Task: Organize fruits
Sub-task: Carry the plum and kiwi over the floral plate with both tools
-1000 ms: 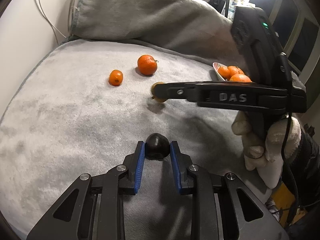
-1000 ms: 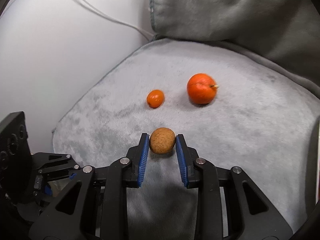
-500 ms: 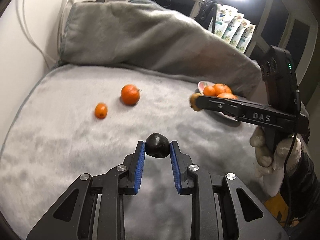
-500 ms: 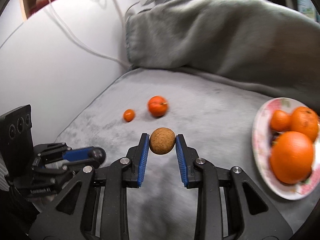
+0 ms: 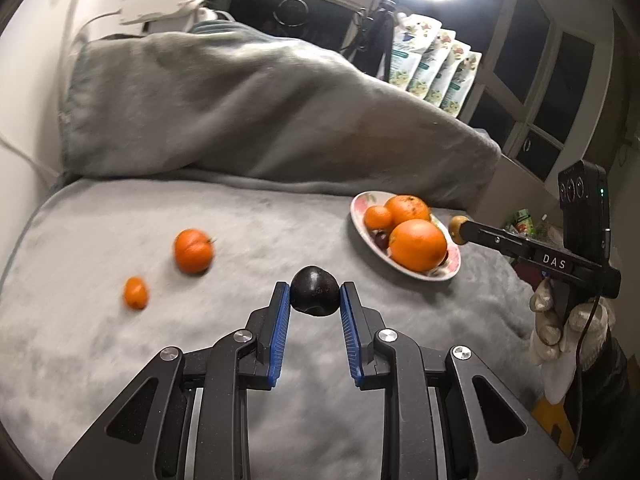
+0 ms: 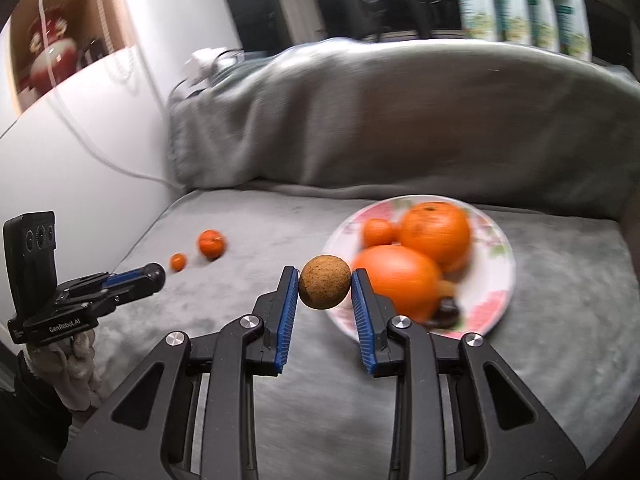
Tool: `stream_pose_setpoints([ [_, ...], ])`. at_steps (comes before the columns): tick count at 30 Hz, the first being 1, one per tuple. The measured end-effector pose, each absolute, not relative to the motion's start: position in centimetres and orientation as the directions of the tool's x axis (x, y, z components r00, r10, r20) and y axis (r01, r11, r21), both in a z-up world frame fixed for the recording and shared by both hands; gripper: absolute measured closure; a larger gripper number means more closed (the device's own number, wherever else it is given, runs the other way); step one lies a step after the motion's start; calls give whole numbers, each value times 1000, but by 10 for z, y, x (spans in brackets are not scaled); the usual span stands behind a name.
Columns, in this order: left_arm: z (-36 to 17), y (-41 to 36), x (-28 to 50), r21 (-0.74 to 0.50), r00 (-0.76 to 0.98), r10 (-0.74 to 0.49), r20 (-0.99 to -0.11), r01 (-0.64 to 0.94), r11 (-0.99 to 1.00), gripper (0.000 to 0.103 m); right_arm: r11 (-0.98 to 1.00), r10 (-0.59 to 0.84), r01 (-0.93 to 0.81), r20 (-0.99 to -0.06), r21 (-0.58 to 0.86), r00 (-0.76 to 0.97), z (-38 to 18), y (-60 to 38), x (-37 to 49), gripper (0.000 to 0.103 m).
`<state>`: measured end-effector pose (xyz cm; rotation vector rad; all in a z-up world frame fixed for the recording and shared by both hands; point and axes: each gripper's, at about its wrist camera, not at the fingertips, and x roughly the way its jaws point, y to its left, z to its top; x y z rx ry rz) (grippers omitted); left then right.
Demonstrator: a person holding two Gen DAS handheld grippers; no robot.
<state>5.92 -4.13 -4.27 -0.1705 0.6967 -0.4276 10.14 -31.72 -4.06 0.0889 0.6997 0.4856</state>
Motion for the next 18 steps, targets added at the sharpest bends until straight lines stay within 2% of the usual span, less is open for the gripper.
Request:
stream_pose_setpoints([
  [18, -36, -100, 104, -290, 645, -504, -574, 416, 862, 79, 937, 349, -244, -591, 251, 727, -44, -397, 126, 74],
])
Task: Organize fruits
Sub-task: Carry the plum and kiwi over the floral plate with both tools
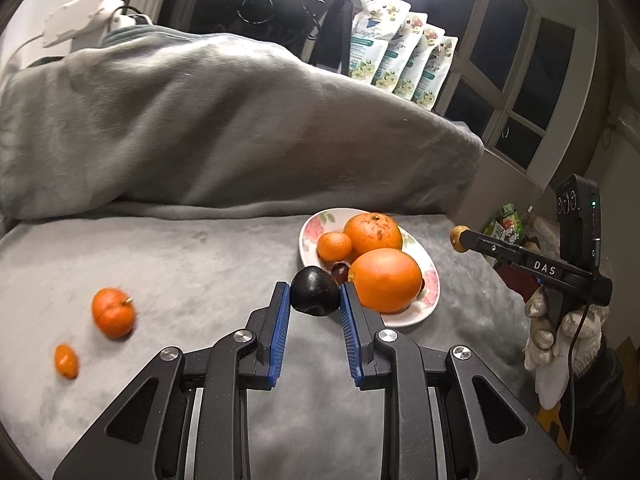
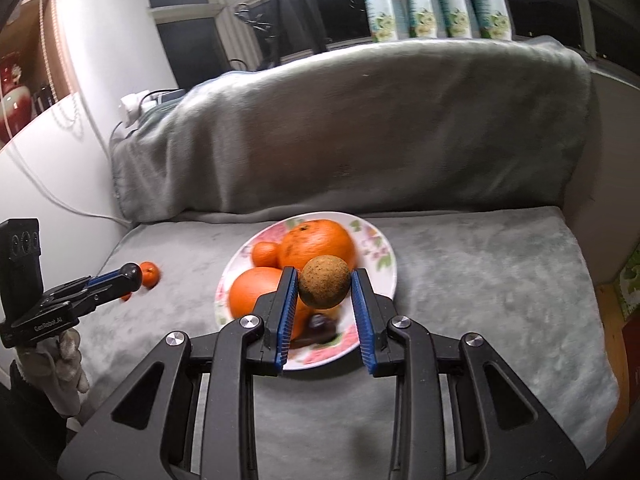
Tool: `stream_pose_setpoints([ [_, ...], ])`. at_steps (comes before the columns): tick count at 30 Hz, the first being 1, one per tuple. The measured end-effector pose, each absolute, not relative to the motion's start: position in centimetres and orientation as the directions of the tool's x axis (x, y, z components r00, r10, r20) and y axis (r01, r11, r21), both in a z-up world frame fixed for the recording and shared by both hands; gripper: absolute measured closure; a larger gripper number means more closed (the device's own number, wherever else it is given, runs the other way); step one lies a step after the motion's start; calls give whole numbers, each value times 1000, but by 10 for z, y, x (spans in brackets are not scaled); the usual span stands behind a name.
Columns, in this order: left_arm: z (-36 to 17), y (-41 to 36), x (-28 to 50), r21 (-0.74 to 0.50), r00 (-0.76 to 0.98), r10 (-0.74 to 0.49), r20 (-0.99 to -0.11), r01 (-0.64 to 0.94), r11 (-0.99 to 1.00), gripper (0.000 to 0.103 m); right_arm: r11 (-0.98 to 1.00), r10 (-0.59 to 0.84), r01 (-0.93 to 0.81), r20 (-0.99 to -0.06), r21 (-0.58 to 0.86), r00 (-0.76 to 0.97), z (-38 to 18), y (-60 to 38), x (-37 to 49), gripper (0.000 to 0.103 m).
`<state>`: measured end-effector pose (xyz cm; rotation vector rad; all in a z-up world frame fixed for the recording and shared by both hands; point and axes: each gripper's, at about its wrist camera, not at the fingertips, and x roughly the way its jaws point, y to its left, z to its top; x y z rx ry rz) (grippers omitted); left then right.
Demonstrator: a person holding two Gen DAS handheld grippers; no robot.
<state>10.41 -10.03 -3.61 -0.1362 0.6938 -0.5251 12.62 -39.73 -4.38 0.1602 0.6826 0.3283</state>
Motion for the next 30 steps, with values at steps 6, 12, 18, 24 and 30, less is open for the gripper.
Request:
stream_pose_setpoints([
  [6, -37, -114, 121, -282, 630, -514, -582, 436, 855, 79, 942, 332, -216, -605, 258, 724, -53, -408, 137, 74],
  [12, -41, -126, 133, -279, 618, -516, -593, 444, 851, 79, 944, 324, -203, -614, 261, 720, -61, -412, 148, 74],
  [18, -45, -131, 142, -280, 604, -518, -606, 448, 849, 79, 944, 323, -196, -621, 265, 714, -66, -415, 153, 74],
  [24, -47, -135, 151, -279, 594, -518, -616, 450, 848, 79, 943, 328, -199, -629, 268, 705, -71, -413, 158, 74],
  [30, -50, -139, 157, -284, 585, -524, -619, 455, 844, 79, 940, 333, -196, -632, 278, 700, -73, -413, 163, 74],
])
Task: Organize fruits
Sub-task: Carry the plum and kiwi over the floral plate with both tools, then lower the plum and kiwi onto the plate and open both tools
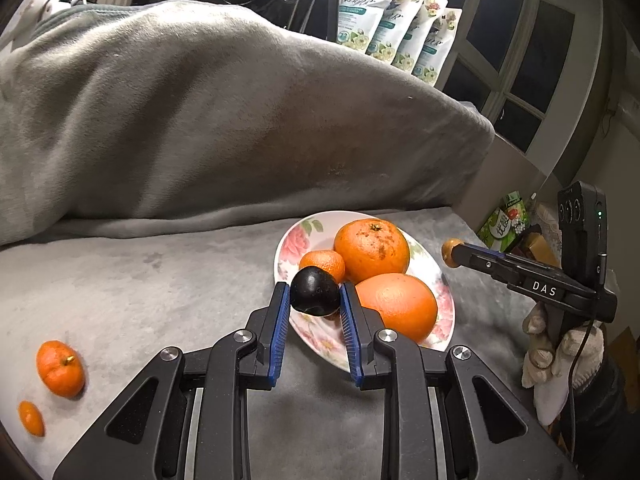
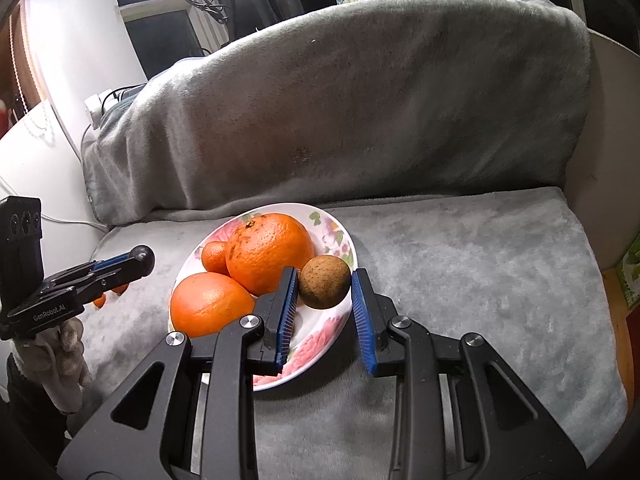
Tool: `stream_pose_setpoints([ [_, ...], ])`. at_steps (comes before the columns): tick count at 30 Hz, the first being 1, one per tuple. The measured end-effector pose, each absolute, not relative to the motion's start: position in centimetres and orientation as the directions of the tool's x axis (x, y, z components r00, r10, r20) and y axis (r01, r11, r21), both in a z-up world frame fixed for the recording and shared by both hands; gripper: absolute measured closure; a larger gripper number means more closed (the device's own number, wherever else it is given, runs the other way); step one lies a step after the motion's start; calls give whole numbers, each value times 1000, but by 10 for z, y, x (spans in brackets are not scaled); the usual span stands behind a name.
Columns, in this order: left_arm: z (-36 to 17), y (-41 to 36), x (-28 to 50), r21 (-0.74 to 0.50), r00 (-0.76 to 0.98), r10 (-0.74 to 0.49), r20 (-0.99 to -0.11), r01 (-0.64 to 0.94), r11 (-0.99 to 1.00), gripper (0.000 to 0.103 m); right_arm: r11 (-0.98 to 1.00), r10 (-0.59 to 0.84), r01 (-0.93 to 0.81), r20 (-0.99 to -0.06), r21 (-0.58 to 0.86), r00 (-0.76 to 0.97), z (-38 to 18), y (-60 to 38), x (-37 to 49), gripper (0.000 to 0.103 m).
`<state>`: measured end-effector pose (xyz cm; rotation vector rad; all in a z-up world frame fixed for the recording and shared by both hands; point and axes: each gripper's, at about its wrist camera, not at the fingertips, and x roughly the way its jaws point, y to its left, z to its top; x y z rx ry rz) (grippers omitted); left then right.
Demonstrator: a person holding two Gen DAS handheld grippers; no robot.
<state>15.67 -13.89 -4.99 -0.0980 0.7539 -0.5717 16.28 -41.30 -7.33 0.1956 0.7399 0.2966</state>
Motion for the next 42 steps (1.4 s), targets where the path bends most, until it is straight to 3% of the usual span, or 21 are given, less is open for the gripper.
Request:
stream_pose_setpoints([
  [18, -51, -145, 165, -312, 564, -546, -619, 461, 831, 79, 930, 359, -205, -631, 306, 688, -77, -412, 167, 74],
  [19, -51, -146, 166, -311, 565, -545, -620, 461, 831, 77, 929, 362, -208, -631, 307, 686, -77, -412, 167, 74],
  [22, -50, -147, 166, -312, 567, -548, -614, 464, 829, 57, 928, 366, -217, -630, 304, 685, -77, -409, 166, 73],
  [24, -48, -147, 165, -315, 570, -552, -608, 465, 827, 50, 926, 371, -219, -625, 309, 687, -76, -409, 166, 56],
  [25, -47, -147, 165, -311, 575, -550, -606, 464, 829, 46, 926, 369, -216, -619, 309, 693, -75, -409, 165, 40],
  [26, -46, -146, 165, -309, 578, -548, -605, 464, 831, 43, 927, 365, -214, -613, 308, 701, -74, -409, 164, 33],
  [32, -41, -147, 159, -277, 592, -533, -604, 472, 837, 26, 929, 354, -201, -595, 310, 721, -69, -412, 160, 14],
  [42, -31, -149, 148, -203, 639, -482, -600, 461, 864, 22, 934, 342, -192, -591, 302, 730, -63, -412, 157, 13],
])
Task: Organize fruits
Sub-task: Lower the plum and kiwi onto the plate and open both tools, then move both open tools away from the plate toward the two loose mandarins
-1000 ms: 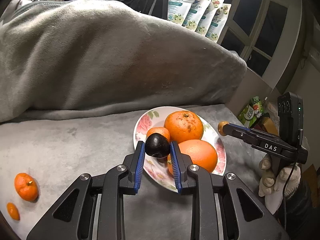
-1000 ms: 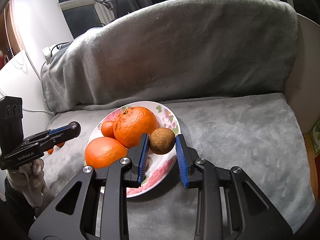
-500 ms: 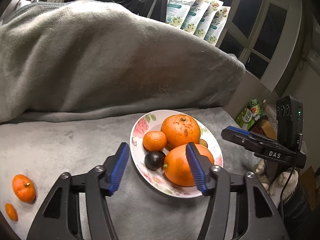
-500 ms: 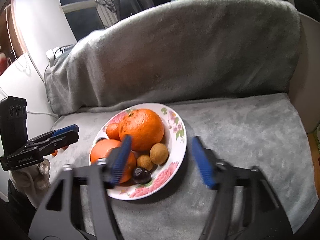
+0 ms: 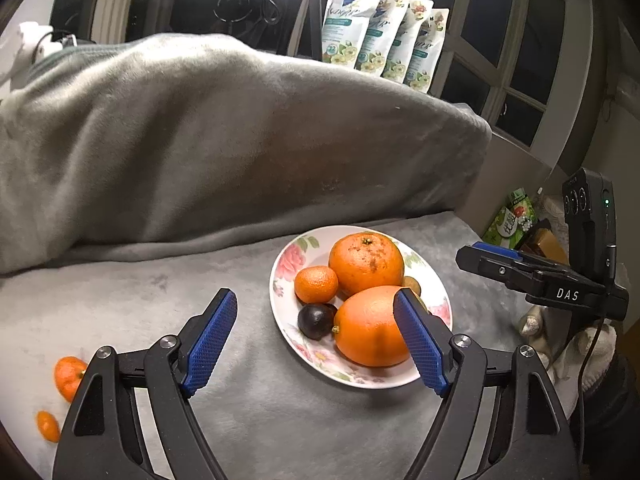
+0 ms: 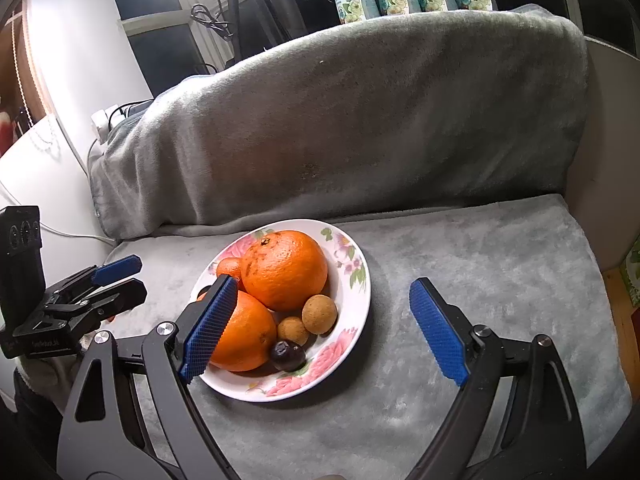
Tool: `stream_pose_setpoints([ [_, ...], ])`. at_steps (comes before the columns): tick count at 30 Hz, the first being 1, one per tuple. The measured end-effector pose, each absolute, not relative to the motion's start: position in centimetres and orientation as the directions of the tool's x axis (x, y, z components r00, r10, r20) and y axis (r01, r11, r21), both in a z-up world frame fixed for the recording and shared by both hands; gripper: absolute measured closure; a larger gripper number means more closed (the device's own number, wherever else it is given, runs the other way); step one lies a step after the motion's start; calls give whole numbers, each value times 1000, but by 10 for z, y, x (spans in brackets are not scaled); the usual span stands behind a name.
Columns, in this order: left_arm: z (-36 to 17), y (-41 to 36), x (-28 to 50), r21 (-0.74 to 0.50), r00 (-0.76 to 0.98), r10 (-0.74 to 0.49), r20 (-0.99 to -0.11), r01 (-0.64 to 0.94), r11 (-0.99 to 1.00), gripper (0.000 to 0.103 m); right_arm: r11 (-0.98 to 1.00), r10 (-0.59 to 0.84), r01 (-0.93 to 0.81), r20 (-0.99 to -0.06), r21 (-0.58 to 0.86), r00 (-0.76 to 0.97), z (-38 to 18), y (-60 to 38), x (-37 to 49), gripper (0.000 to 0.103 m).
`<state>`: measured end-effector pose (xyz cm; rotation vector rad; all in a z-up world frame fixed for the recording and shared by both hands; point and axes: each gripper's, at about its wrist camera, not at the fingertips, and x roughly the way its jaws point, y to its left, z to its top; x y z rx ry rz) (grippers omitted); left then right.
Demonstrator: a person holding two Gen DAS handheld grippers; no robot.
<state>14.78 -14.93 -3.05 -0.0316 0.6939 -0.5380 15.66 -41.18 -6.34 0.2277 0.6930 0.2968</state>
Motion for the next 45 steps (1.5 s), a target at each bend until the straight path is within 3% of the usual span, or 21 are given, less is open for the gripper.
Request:
stream_pose_setpoints([
  [31, 3, -95, 99, -147, 747, -420, -516, 406, 902, 22, 916, 399, -295, -548, 270, 735, -24, -355, 134, 13],
  [45, -8, -37, 87, -145, 780, -328, -532, 298, 943, 22, 873, 485, -417, -553, 254, 678, -15, -283, 140, 13],
])
